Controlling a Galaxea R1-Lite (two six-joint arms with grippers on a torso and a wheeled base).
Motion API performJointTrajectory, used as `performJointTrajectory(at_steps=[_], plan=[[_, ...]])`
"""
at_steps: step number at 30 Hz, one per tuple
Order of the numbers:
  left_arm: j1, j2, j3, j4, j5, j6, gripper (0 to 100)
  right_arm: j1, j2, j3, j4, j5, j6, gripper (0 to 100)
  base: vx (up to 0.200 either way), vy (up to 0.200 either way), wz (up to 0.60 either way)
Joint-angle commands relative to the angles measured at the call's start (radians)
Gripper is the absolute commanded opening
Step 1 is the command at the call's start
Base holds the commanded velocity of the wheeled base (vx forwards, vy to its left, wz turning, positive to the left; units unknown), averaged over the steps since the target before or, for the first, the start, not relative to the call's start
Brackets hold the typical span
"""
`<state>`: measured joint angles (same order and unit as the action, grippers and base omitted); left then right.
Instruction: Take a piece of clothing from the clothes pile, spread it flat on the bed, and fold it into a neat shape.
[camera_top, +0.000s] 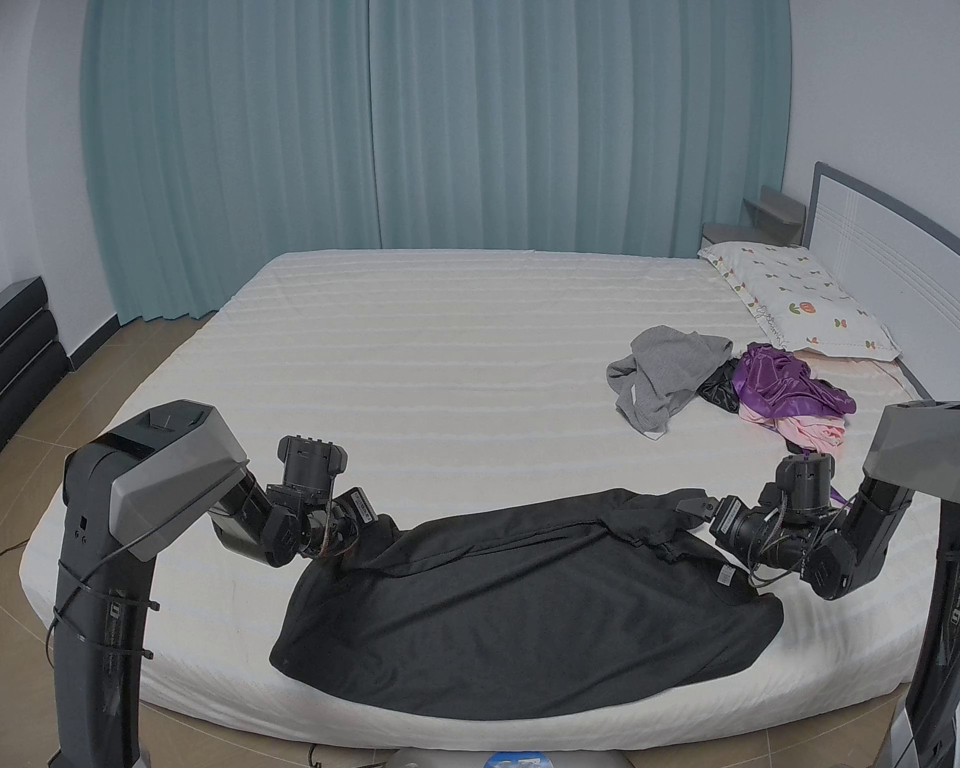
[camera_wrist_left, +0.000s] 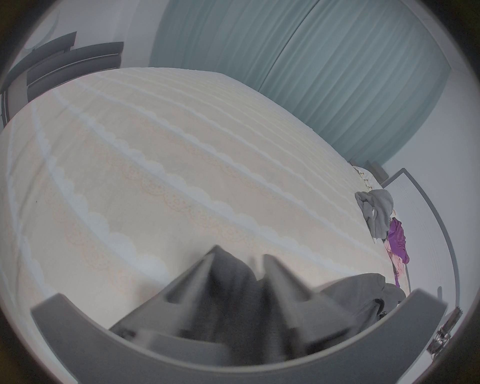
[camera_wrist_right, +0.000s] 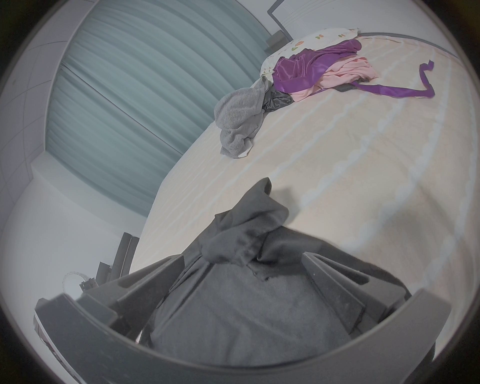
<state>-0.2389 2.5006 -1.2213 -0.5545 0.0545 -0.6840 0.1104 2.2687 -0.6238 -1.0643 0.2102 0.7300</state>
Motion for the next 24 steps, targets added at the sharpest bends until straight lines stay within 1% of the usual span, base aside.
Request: performJointTrajectory(at_steps=[1,4,6,7,8,12,13,17,18,20,24], plan=[[0.001,0.029,-0.026,-0.004,0.024,0.001,0,0.012,0.034,-0.151,0.11,-0.005,-0.009,100,0.0,0.0,0.0],[0.006,0.02,-0.027,-0.01,0.062,0.001,0,0.015,0.087,-0.22,0.152,-0.029,-0.038,100,0.0,0.0,0.0],[0.021,-0.003,-0.026,-0.005,0.084,0.001,0,0.026,0.127,-0.266,0.167,-0.057,-0.101,100,0.0,0.0,0.0],[0.023,-0.005,-0.026,-0.004,0.084,0.001,0,0.026,0.13,-0.267,0.168,-0.057,-0.104,100,0.0,0.0,0.0],[0.033,-0.02,-0.026,-0.002,0.085,0.001,0,0.028,0.155,-0.304,0.187,-0.063,-0.132,100,0.0,0.0,0.0],[0.053,-0.048,-0.024,-0.001,0.085,0.001,0,0.038,0.189,-0.384,0.264,-0.068,-0.144,100,0.0,0.0,0.0],[0.058,-0.057,-0.024,-0.001,0.085,0.001,0,0.04,0.206,-0.428,0.294,-0.074,-0.144,100,0.0,0.0,0.0],[0.063,-0.071,-0.02,0.001,0.088,0.003,0,0.041,0.245,-0.519,0.357,-0.084,-0.149,100,0.0,0.0,0.0],[0.064,-0.074,-0.018,0.001,0.091,0.003,0,0.041,0.25,-0.542,0.374,-0.084,-0.149,0,0.0,0.0,0.0],[0.067,-0.074,-0.024,0.001,0.107,0.004,0,0.041,0.255,-0.588,0.389,-0.086,-0.144,0,0.0,0.0,0.0],[0.078,-0.074,-0.029,-0.001,0.113,0.008,0,0.04,0.25,-0.628,0.391,-0.086,-0.141,0,0.0,0.0,0.0]])
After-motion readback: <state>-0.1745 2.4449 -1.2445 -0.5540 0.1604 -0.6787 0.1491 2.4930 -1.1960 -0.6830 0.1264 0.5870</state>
